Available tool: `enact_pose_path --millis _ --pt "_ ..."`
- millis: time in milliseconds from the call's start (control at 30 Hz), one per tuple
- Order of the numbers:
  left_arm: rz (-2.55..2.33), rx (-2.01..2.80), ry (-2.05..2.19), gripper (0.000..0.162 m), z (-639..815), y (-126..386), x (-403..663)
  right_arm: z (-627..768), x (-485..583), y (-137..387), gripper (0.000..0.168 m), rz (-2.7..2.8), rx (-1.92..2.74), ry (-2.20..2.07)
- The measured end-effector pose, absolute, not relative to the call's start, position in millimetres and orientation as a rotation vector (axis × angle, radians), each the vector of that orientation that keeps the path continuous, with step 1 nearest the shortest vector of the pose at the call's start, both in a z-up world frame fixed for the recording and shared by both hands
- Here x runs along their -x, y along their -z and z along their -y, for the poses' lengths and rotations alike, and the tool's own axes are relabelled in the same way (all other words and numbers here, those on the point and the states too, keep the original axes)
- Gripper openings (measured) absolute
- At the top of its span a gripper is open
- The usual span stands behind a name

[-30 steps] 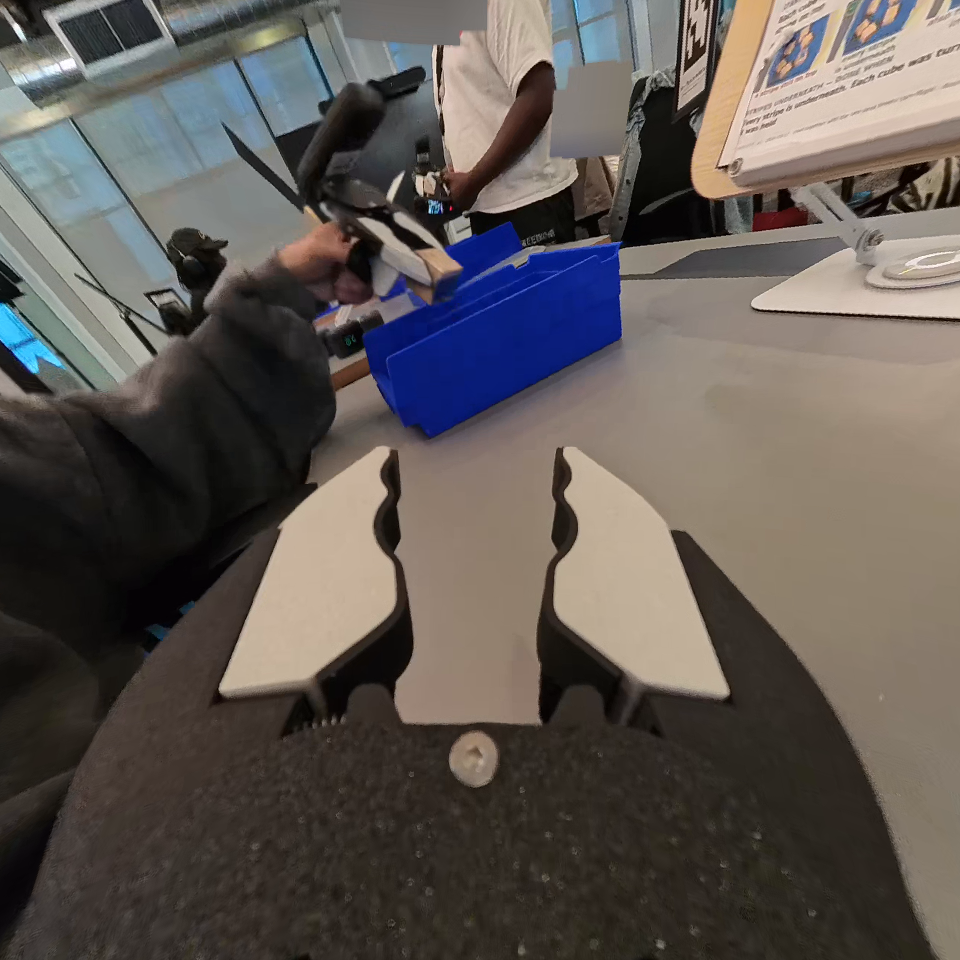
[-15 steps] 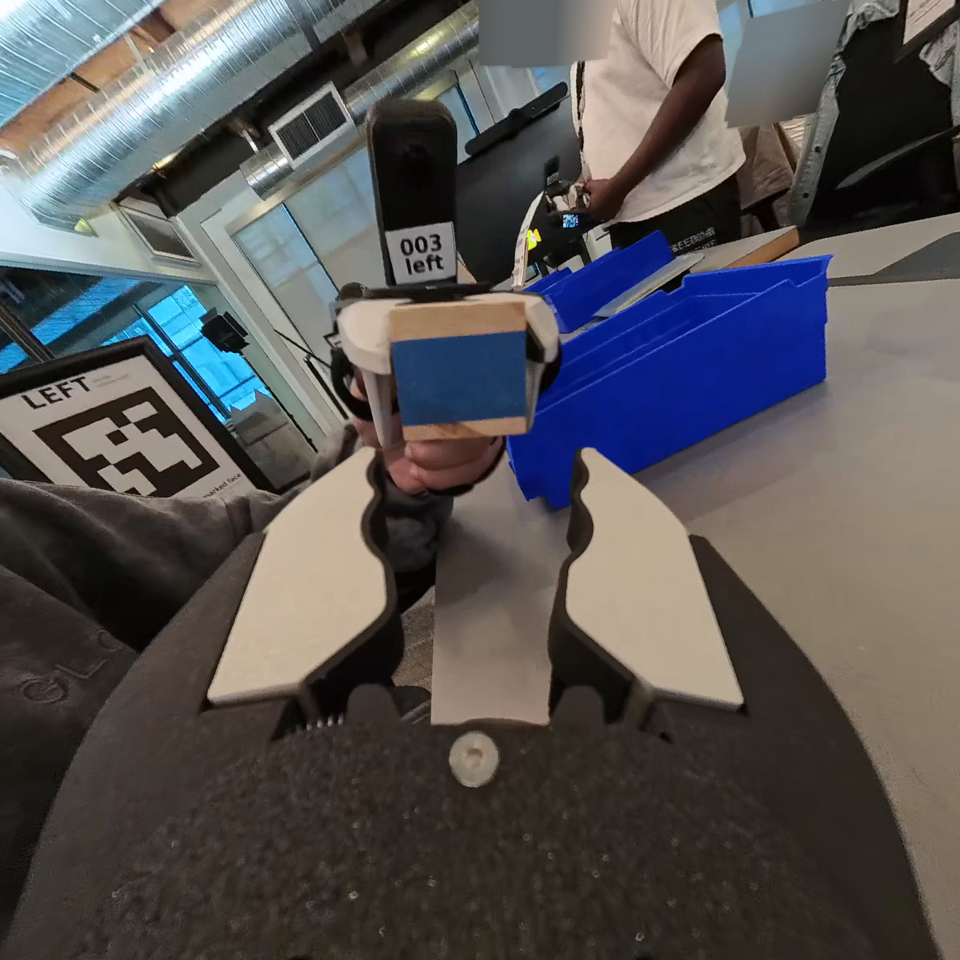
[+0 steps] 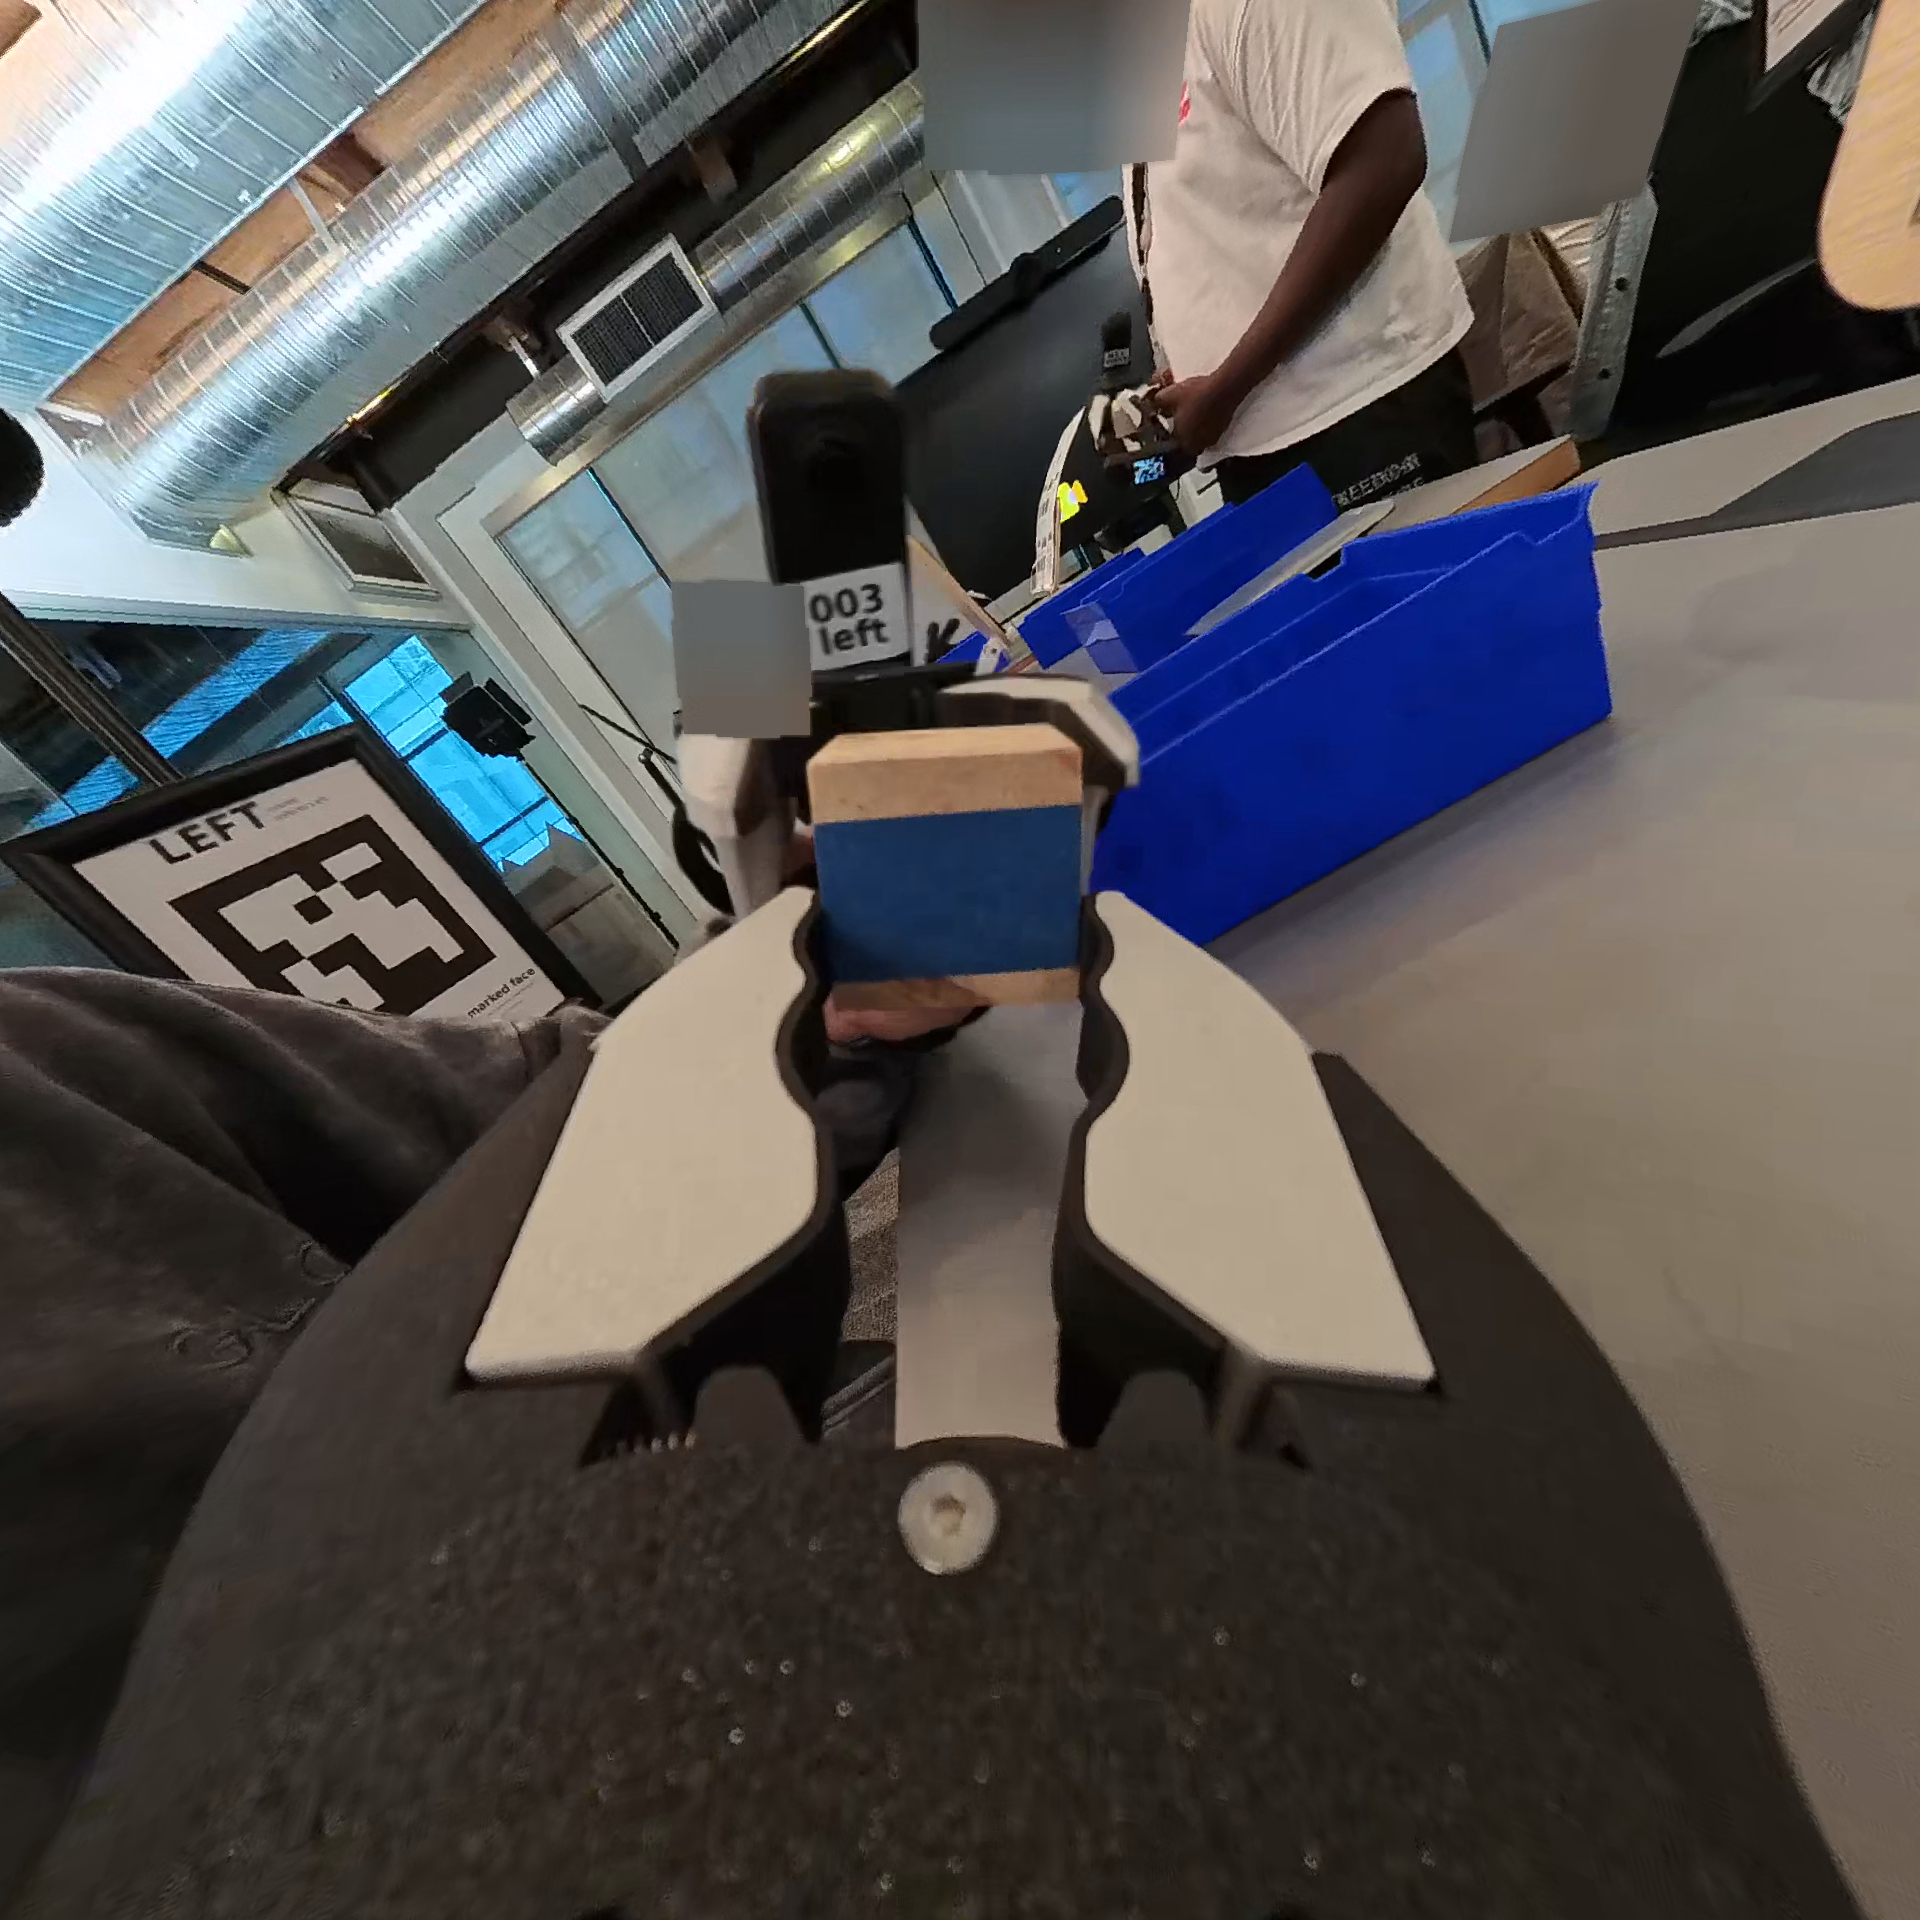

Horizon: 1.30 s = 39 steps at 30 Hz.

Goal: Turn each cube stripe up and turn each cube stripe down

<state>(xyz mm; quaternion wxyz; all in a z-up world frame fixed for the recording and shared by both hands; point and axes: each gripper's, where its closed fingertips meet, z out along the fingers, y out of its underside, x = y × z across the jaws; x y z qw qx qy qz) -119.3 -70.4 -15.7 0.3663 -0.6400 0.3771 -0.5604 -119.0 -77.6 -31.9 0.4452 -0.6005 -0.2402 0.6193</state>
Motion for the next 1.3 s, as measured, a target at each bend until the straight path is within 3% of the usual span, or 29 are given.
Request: enact_pose_path --millis 200,333,467,700,833,1033,1300 --pt "-0.715 1.885 0.677 0.074 46.7 77.1 199.9 74.2 95.5 31.5 0.045 0.574 1.509 -1.414" --pt "-0.681 2.007 0.711 0.072 66.7 119.2 215.6 70.0 90.1 41.4 0.045 0.561 1.541 -1.351" --pt "-0.731 2.024 0.737 0.063 71.5 126.3 212.3 66.6 89.0 44.1 0.045 0.545 1.577 -1.335" --pt "-0.83 2.003 0.684 0.063 79.3 126.2 208.9 26.1 -28.5 -19.3 0.045 0.416 1.775 -0.784" --pt "-0.841 2.02 0.722 0.063 83.6 126.9 206.4 -0.1 -124.8 9.3 0.045 0.222 2.165 -0.462" --pt "-0.873 2.063 0.755 0.062 90.0 135.1 202.5 -0.7 -173.1 115.2 0.045 0.158 2.685 -0.324" --pt "-0.916 2.09 0.75 0.062 94.3 144.0 199.4 -13.2 -181.6 163.8 0.045 0.205 2.814 -0.243"
